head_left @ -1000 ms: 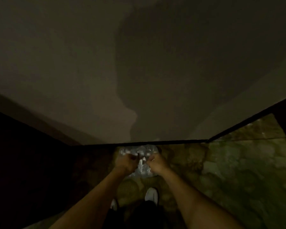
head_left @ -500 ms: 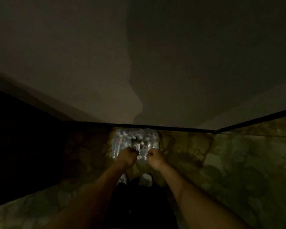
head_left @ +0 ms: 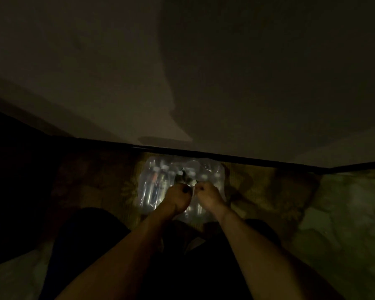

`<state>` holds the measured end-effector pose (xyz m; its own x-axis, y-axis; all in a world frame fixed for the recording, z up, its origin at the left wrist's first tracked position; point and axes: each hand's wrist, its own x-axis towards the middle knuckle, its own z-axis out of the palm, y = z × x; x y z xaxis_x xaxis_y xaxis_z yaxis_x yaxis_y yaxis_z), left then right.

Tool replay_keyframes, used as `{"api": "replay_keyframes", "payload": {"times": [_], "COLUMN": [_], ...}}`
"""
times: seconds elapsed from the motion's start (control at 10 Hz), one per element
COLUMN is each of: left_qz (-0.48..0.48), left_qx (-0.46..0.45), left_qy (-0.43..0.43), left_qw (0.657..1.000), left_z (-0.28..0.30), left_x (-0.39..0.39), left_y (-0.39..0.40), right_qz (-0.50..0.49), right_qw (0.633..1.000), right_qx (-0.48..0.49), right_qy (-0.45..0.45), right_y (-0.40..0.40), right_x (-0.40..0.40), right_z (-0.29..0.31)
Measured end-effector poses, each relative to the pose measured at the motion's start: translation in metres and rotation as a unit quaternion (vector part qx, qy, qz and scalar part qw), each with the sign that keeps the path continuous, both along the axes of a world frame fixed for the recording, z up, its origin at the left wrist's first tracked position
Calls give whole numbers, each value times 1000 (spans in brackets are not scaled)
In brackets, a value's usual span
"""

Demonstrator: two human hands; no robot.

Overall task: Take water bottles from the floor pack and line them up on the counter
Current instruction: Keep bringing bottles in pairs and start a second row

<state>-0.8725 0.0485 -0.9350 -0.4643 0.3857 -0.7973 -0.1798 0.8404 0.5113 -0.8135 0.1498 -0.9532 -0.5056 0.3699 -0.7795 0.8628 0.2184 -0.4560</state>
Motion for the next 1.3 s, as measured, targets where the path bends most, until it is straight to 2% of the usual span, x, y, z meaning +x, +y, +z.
{"api": "replay_keyframes", "payload": {"times": [0.3,0.5,0.6,0.8,0.9,1.0,1.1,1.3], "left_qz": [-84,-124,-163,-216,-200,-197,-195,-225], "left_qx": [-27,-40,-75,-140,-178,-199,-217,-241], "left_qy": [16,123,217,289,282,293,318,301], "left_qw": [996,984,960,922,922,914,902,895], "left_z": [-106,-137,-150,-146,-142,-136,-146,-158], "left_x": [12,2,-4,5,6,-3,-19,-31], "left_y": [24,28,24,22,23,25,21,22], "right_qz": [23,25,-1,-9,-10,-7,-21,-101], "right_qw": [998,998,999,998,999,999,998,989], "right_qx": [-54,-50,-53,-38,-37,-34,-45,-104], "right_qy": [-35,-10,12,41,35,32,27,-33], "right_y": [18,20,22,18,16,16,14,20], "right_x": [-17,-25,-28,-34,-39,-49,-57,-69], "right_z": [-99,-125,-132,-131,-134,-167,-149,-160]}}
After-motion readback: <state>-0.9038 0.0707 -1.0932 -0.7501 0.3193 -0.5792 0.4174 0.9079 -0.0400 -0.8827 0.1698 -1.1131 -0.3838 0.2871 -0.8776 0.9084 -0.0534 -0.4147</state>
